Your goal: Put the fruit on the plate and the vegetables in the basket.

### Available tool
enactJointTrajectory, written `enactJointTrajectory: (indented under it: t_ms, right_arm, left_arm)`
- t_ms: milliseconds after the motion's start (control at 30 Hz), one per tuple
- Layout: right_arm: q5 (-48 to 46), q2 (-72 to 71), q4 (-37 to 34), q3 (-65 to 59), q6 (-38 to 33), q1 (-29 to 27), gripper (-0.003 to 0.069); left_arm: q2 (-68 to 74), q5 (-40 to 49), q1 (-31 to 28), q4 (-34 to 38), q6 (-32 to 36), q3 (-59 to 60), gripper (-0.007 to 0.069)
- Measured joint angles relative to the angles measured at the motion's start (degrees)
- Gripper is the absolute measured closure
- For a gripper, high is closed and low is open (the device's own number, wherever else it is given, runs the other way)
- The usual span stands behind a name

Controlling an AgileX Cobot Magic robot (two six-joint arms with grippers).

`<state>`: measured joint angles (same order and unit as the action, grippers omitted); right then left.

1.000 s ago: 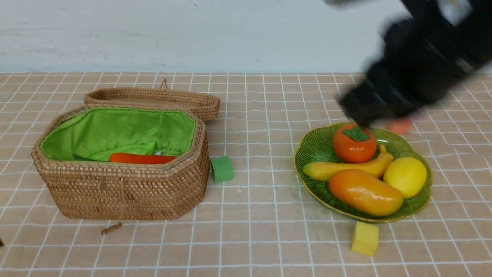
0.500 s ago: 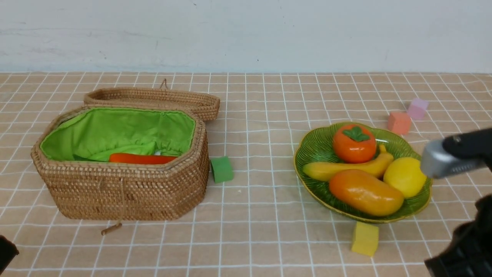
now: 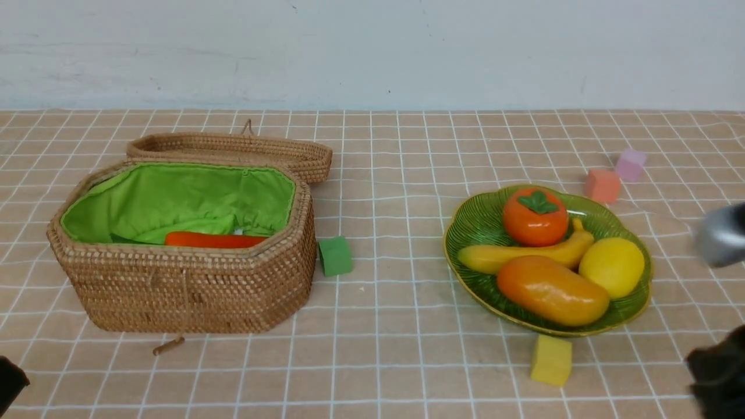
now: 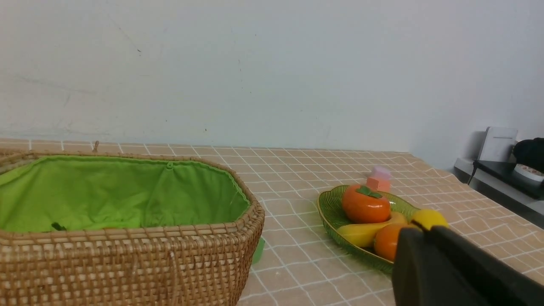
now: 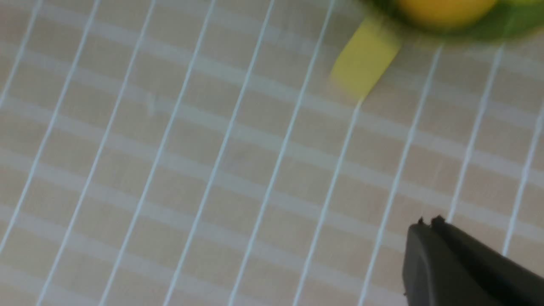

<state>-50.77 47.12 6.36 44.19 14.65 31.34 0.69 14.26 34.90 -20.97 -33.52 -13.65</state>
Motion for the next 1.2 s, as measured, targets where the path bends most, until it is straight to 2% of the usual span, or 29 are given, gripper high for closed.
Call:
enactJointTrajectory:
  t_ms: [67, 133, 200, 333, 500, 1200]
  right_arm:
    - [10.47, -8.71, -0.1, -9.09, -1.23, -7.35, 0.0667]
    - [16.14, -15.55, -0.39, -16.31, -1.72, -12.63, 0.0667]
    - [25.72, -27.1, -0.18, -28.39, -1.94, -20.13, 0.0667]
    - [33.33, -40.15, 0.08, -42.32, -1.99, -26.05, 0.0667]
    - [30.26, -47.41, -0.18, -45.42, -1.99, -27.51, 0.0667]
    - [29.68, -47.65, -0.13, -45.31, -1.99, -27.52, 0.0665]
  left_arm:
    - [0.0, 0.22, 0.0, 0.0, 0.0, 0.0, 0.0625]
    - [0.0, 0.49, 0.0, 0.0, 0.0, 0.0, 0.0624]
    - [0.0, 0.84, 0.0, 0.0, 0.0, 0.0, 0.0622]
    - [0.0, 0.96, 0.0, 0.0, 0.0, 0.0, 0.0619]
    - [0.0, 1.13, 0.0, 0.0, 0.0, 0.0, 0.0613]
    - [0.0, 1.08, 0.0, 0.0, 0.0, 0.0, 0.0603]
